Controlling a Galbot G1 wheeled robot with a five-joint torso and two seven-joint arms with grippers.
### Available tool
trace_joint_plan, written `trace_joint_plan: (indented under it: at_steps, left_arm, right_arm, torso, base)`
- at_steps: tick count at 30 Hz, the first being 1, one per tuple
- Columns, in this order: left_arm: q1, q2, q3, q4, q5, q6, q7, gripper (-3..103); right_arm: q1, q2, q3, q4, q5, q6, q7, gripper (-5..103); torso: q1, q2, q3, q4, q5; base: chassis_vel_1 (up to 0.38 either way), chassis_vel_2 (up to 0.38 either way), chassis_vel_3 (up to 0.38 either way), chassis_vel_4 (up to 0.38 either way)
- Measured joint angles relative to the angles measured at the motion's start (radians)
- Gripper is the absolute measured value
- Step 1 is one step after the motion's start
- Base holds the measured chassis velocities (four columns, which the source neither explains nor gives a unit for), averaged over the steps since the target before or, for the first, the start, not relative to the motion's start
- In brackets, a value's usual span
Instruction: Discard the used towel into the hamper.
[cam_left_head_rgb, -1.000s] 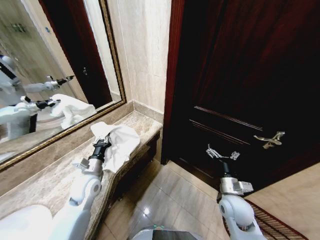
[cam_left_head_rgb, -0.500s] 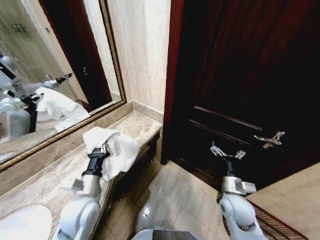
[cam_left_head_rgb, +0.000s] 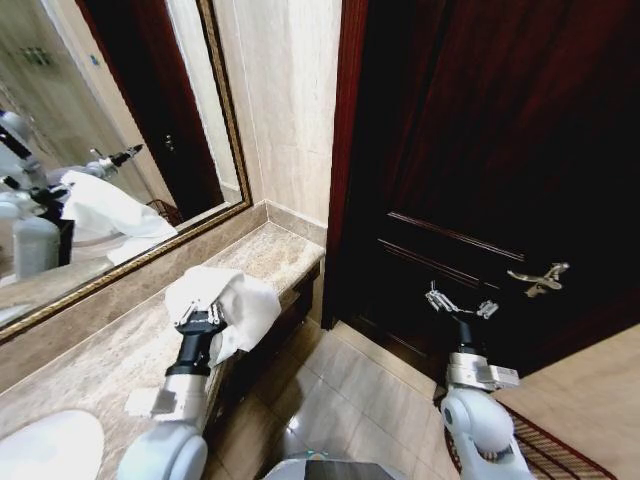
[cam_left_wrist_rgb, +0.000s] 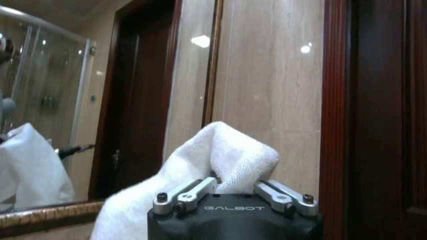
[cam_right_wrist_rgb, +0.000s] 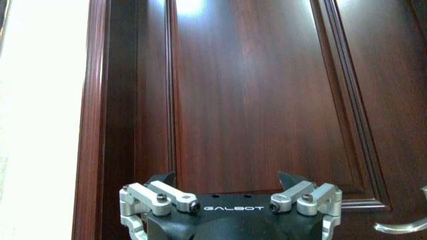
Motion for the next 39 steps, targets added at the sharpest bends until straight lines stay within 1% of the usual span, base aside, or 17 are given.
trace_joint_plan:
  at_steps: [2,7,11,19,21,28,39]
  left_arm:
    - [-0.008,-0.008,-0.014,0.012,0.017,-0.024,0.008,4]
    - [-0.015,-0.022,-0.016,0.011,-0.001,-0.031,0.004,4]
    - [-0.036,-0.043,-0.023,0.011,-0.006,-0.054,-0.015,4]
    - [-0.046,-0.028,-0.048,0.008,-0.013,-0.054,-0.018,4]
    - [-0.048,-0.025,-0.051,0.013,-0.010,-0.069,-0.003,4]
    - [-0.050,-0.022,-0.047,0.018,-0.004,-0.074,0.005,4]
    - [-0.057,-0.015,-0.046,0.029,-0.001,-0.083,0.019,4]
  right_arm:
    - [-0.003,0.001,0.001,0.001,-0.006,-0.003,0.007,100]
    - [-0.016,0.001,0.011,0.009,-0.018,-0.030,0.009,100]
    - [-0.029,-0.001,0.016,0.017,-0.020,-0.037,0.008,100]
    - [-0.023,0.001,0.009,0.022,-0.020,-0.035,0.002,100]
    - [-0.024,0.005,0.006,0.022,-0.020,-0.020,-0.006,100]
    - [-0.033,0.004,0.010,0.027,-0.019,-0.012,-0.013,100]
    - [-0.041,-0.003,0.019,0.023,-0.012,0.001,-0.013,100]
  torso:
    - [0.000,0.000,0.000,-0.0002,-0.0001]
    - [0.000,0.000,0.000,-0.0001,-0.0001]
    - [0.000,0.000,0.000,-0.0002,-0.0002]
    - [0.000,0.000,0.000,-0.0001,-0.0003]
    - [0.000,0.000,0.000,0.0000,-0.0003]
    - [0.000,0.000,0.000,-0.0001,-0.0003]
    - [0.000,0.000,0.000,-0.0001,-0.0003]
  base:
    - [0.000,0.000,0.000,0.000]
    - [0.000,0.000,0.000,0.000]
    - [0.000,0.000,0.000,0.000]
    - [0.000,0.000,0.000,0.000]
    - [0.000,0.000,0.000,0.000]
    - [-0.004,-0.006,-0.010,-0.005]
    - [-0.065,-0.068,-0.066,-0.075]
